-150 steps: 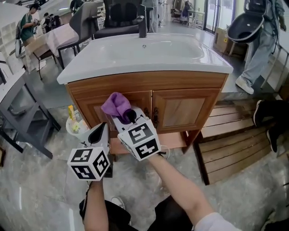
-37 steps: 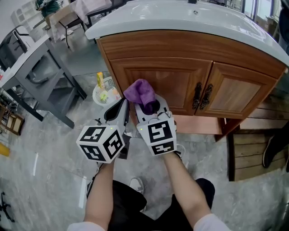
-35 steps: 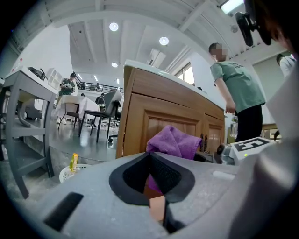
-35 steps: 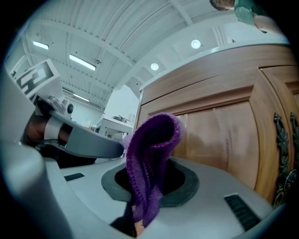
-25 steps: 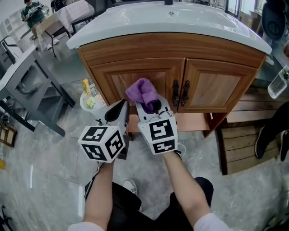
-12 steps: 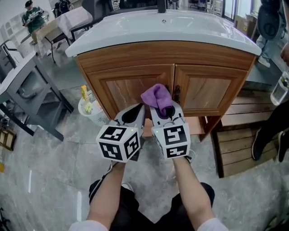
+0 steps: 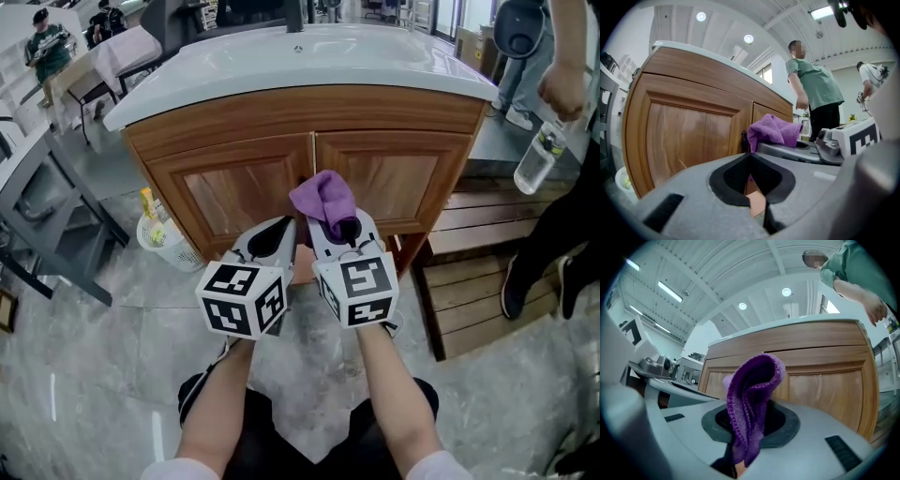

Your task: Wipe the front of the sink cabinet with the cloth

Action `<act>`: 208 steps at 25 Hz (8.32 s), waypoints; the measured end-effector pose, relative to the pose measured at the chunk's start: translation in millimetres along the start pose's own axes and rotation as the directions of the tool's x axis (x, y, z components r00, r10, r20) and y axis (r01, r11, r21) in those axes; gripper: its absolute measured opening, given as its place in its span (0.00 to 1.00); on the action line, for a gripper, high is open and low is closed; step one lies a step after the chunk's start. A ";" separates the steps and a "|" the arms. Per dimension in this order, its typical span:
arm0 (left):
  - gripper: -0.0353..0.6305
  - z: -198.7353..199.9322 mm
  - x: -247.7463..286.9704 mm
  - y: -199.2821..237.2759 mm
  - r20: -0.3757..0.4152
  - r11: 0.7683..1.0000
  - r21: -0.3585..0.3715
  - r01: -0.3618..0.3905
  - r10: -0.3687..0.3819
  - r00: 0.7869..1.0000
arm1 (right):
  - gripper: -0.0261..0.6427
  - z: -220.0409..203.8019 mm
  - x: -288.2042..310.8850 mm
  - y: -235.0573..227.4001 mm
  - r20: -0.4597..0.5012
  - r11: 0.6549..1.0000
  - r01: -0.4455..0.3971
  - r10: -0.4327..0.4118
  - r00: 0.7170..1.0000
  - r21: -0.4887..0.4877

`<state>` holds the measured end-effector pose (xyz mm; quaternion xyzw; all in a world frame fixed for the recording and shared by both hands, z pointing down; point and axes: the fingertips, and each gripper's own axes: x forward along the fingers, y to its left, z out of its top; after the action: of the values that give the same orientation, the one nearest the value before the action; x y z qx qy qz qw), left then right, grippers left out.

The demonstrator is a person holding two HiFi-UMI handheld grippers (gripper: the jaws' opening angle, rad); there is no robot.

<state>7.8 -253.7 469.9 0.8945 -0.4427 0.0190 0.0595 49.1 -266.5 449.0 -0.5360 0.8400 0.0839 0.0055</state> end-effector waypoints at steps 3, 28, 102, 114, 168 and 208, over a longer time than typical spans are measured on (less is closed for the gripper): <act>0.06 -0.6 8.2 -12.9 0.005 1.000 -0.007 0.027 -0.027 1.000 | 0.16 -1.5 -7.7 -22.1 -0.005 0.999 0.032 -0.032 0.999 -0.003; 0.06 -23.1 78.9 -90.6 -0.025 0.983 -0.018 0.181 -0.182 0.983 | 0.16 -65.0 -75.3 -208.5 -0.124 0.926 0.373 -0.377 0.918 -0.058; 0.06 -37.8 -123.2 193.0 -0.032 0.913 0.034 -0.406 0.407 0.913 | 0.16 -80.5 117.7 234.8 0.069 0.929 -0.340 0.333 0.940 0.146; 0.06 -40.5 -110.0 183.2 -0.046 0.928 0.065 -0.368 0.371 0.927 | 0.16 -84.7 115.7 217.6 0.045 0.953 -0.300 0.299 0.953 0.043; 0.06 -31.1 21.5 -9.4 -0.043 0.998 0.058 -0.005 0.007 0.999 | 0.16 -97.6 -6.9 -29.0 -0.007 0.994 0.108 -0.108 0.994 0.006; 0.06 -67.5 115.0 -129.4 -0.077 0.944 -0.011 0.331 -0.331 0.940 | 0.16 -122.3 -107.7 -223.1 -0.136 0.879 0.468 -0.476 0.869 -0.090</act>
<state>181.7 -258.4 535.3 0.9548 -0.2834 0.0439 0.0779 305.9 -279.3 550.2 -0.7296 0.6790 0.0609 -0.0536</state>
